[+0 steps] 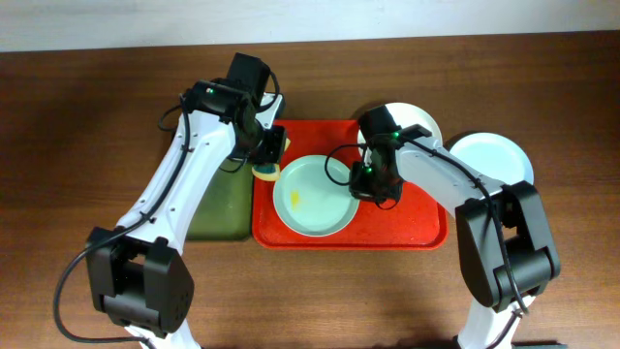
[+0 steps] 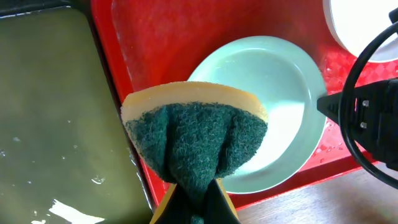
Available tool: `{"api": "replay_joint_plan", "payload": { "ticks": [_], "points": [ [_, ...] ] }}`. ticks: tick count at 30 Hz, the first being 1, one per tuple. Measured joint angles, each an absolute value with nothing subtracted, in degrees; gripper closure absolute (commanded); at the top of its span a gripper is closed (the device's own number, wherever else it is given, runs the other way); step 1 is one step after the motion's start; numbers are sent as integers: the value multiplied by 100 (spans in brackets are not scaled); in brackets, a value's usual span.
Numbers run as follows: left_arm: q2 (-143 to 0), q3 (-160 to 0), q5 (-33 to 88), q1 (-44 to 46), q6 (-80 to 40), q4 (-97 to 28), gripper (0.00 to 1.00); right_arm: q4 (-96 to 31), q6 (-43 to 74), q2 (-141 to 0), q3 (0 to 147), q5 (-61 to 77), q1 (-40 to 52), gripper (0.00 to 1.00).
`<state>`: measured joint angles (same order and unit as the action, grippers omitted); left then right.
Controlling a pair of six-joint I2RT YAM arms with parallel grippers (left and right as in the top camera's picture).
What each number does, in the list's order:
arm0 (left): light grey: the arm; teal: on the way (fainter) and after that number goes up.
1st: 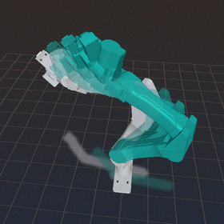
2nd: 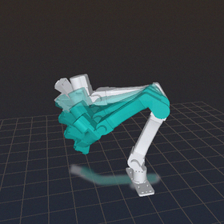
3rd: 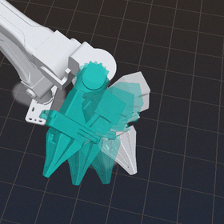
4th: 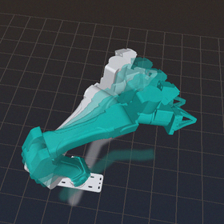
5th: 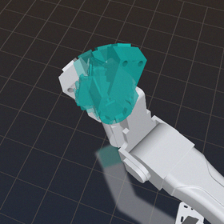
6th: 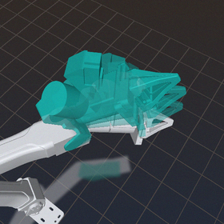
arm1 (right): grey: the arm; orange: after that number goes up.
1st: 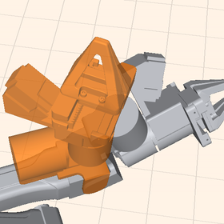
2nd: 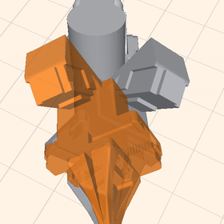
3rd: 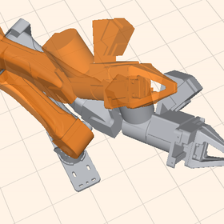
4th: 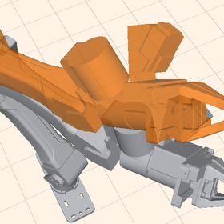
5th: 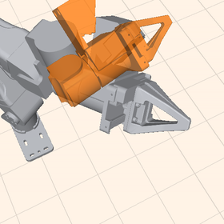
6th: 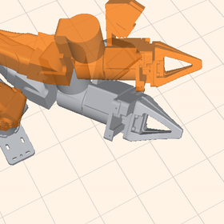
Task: Clean dirty plates on tray and stack at the side
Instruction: 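Move the sponge over the white plate with the left gripper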
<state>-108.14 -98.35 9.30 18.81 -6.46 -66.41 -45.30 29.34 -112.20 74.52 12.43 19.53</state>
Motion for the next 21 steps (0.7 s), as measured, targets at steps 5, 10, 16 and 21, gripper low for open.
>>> {"api": "replay_joint_plan", "payload": {
  "ticks": [5,10,16,21],
  "points": [
    [-10814,-9835,928,1881,-829,-6554,100,-4403,2995,-11220,7452,996,2062,96],
    [-10930,-9835,928,1885,-1015,-6541,100,-4547,3599,-11222,7452,1452,2060,69],
    [-11498,-9837,928,1914,-1015,-6272,100,-4298,3079,-11222,7452,1463,2043,93],
    [-11830,-9837,928,2038,-690,-6082,100,-4296,2998,-11222,7452,1463,2043,94]
  ]
}}
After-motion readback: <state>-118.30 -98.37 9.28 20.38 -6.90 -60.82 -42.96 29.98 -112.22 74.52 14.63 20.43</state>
